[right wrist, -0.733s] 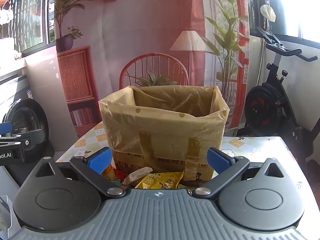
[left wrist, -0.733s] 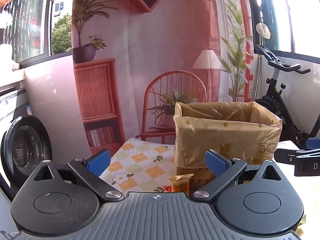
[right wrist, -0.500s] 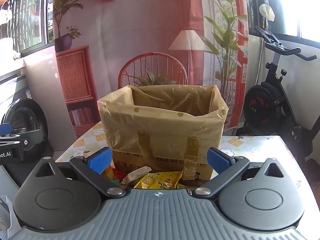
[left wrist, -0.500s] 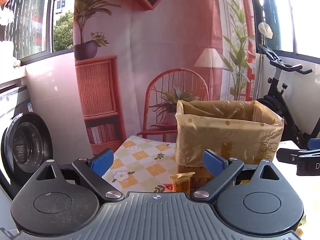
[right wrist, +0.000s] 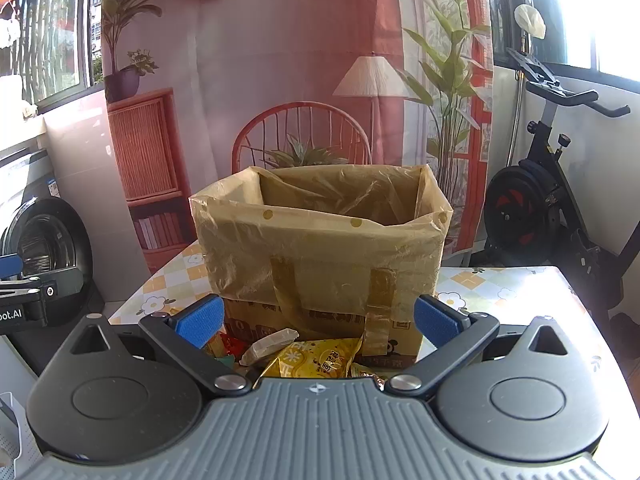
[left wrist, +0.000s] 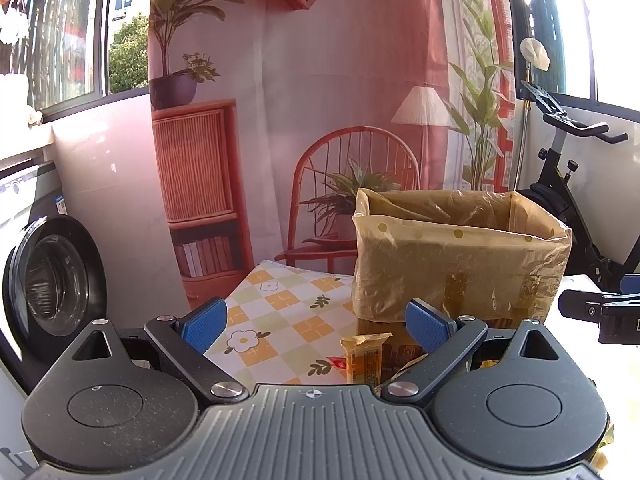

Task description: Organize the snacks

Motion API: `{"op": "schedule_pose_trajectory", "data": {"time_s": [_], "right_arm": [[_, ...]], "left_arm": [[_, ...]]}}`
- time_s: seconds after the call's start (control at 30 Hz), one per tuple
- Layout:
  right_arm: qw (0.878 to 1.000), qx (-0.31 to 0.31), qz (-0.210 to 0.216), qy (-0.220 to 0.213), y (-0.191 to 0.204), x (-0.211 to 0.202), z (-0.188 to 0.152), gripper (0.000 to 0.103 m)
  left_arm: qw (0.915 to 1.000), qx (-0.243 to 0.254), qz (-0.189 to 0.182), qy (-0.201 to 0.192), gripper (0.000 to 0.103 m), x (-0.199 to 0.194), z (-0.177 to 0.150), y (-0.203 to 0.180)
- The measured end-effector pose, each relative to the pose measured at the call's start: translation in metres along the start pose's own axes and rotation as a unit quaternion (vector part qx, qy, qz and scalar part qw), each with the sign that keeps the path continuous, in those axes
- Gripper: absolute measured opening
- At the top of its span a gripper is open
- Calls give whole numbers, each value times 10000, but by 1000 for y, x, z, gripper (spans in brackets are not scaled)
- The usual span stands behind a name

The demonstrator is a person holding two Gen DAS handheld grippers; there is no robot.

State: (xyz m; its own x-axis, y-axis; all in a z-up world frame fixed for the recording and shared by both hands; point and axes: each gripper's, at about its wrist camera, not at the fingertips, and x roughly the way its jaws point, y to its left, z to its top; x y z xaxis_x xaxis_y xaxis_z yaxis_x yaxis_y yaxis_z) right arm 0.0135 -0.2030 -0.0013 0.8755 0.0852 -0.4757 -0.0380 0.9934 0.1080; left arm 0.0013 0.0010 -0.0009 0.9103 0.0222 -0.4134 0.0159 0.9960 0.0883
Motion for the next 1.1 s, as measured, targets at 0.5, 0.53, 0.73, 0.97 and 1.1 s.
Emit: {"op": "schedule_pose_trajectory", "data": {"time_s": [0.5, 0.53, 0.73, 0.97, 1.1], "right_arm": [[10000, 35, -63, 28, -2, 6, -4, 103], [10000, 34, -62, 34, -1, 6, -3, 103], [10000, 41, -59, 35, -3, 6, -4, 103], [10000, 44, -61, 42, -2, 6, -3, 103], [10000, 44, -57, 41, -3, 6, -4, 103]], "left_arm": [[10000, 2, 3, 50, 98, 2, -2, -1], [10000, 0, 3, 52, 98, 3, -2, -1], [10000, 10, 9, 59, 98, 4, -3, -1], [10000, 9, 9, 56, 98, 4, -4, -2], [10000, 8, 8, 57, 98, 4, -4, -2]]}}
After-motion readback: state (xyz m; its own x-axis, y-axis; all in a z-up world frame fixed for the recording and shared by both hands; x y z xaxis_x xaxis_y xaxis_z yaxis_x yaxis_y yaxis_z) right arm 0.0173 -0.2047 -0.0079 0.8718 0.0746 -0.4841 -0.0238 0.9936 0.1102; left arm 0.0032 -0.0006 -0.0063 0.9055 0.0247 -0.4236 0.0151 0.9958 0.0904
